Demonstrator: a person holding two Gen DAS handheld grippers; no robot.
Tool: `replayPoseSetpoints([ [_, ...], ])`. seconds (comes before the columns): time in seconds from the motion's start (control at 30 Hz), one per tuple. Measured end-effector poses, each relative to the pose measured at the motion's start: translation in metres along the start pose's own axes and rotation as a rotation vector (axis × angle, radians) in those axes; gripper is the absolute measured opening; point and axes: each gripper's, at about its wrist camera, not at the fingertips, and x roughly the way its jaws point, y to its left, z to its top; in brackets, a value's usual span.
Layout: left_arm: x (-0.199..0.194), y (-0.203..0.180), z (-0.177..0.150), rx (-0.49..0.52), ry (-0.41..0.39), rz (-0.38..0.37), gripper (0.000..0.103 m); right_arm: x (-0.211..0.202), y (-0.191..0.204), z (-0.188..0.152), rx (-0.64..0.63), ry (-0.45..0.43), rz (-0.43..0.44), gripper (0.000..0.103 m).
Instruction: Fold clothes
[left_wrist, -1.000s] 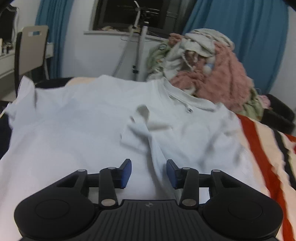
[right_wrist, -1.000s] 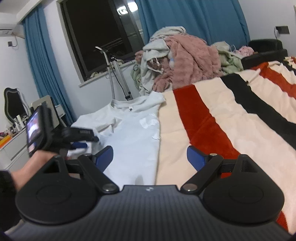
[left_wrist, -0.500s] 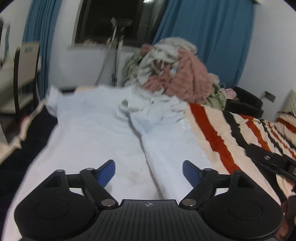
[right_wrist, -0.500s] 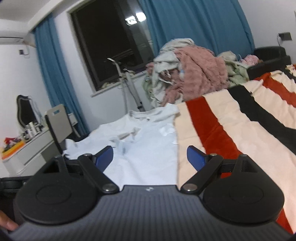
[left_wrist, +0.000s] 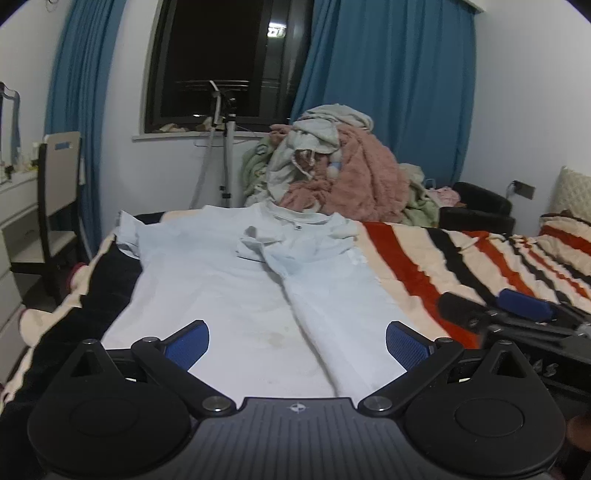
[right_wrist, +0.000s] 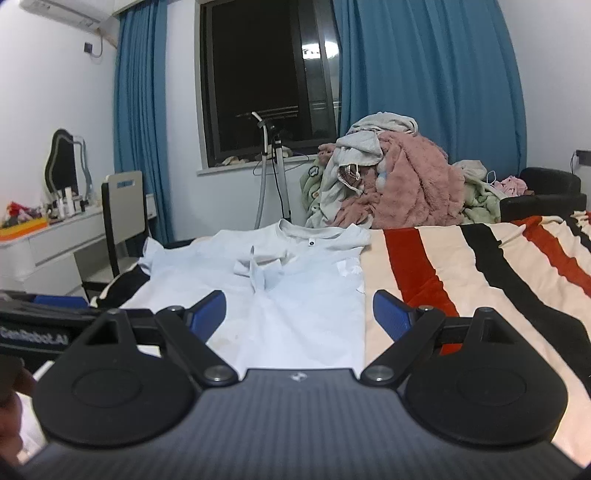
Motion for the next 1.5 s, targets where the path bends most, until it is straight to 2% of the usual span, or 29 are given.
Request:
replayPoseSetpoints([
  [0.3,0.001,0.003,0.004,0.023,-0.009,0.039,0.103,0.004,-0.011,-0.002,0.045,0.014,-0.027,0.088],
  [0.53,-0.002,0.012,0.014,0.083,-0.006,0.084,0.103,0.005,-0.021,-0.004,0.067,0.026,-0.065,0.088],
  [0.7,-0.011,0.036,0.023,0.070,-0.044,0.146,0.103,0.061,-0.027,-0.013,0.076,0.189,0.016,0.087],
  [0.8,-0.017,0.060,0.026,0.021,-0.040,0.177,0.103,0.105,-0.016,-0.007,0.045,0.247,0.048,0.087],
  [0.87,-0.019,0.077,0.025,-0.004,-0.060,0.182,0.103,0.138,0.003,0.001,0.015,0.280,0.087,0.087],
  [0.97,-0.010,0.104,0.022,-0.058,-0.045,0.180,0.103,0.195,0.049,0.013,-0.048,0.291,0.222,0.087],
  [1.1,0.011,0.148,0.016,-0.241,-0.005,0.135,0.103,0.280,0.127,0.024,-0.100,0.290,0.401,0.087],
  [1.2,0.025,0.183,0.009,-0.351,0.000,0.136,0.103,0.341,0.186,0.030,-0.115,0.291,0.481,0.087],
  [1.3,0.035,0.209,0.004,-0.380,-0.041,0.163,0.103,0.394,0.234,0.034,-0.129,0.280,0.483,0.087],
  [1.37,0.042,0.222,0.002,-0.398,-0.082,0.191,0.103,0.426,0.256,0.037,-0.104,0.293,0.482,0.082],
  [1.47,0.057,0.234,-0.002,-0.454,-0.102,0.141,0.103,0.462,0.279,0.035,-0.110,0.334,0.441,0.072],
  [1.5,0.061,0.234,-0.002,-0.448,-0.109,0.144,0.103,0.468,0.282,0.033,-0.120,0.340,0.414,0.059],
])
